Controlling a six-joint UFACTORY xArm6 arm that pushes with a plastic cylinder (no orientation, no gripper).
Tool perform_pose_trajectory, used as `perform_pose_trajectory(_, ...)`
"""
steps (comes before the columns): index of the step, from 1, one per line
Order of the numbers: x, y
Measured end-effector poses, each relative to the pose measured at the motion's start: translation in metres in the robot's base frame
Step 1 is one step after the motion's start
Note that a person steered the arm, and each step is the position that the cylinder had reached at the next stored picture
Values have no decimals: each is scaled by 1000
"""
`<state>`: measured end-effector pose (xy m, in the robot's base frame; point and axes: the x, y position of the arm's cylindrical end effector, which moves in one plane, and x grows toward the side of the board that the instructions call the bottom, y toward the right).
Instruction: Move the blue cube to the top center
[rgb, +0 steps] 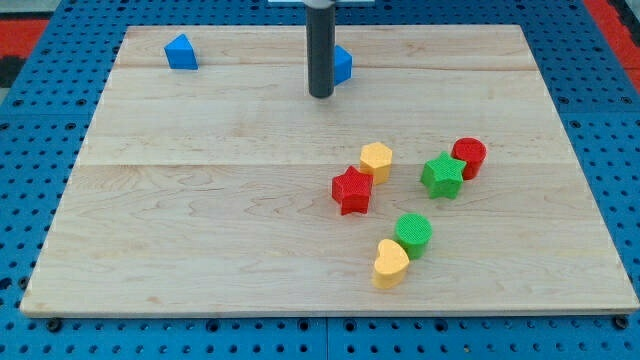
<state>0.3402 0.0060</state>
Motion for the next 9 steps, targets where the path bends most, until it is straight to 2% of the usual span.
perform_pose_trajectory(1, -20, 30)
perform_pose_trajectory(3, -55, -10)
perform_pose_trajectory(4, -48, 16)
perform_pose_trajectory(5, -72, 48)
perform_pose_trajectory(6, -84, 53)
perform_pose_trajectory(9, -88, 11)
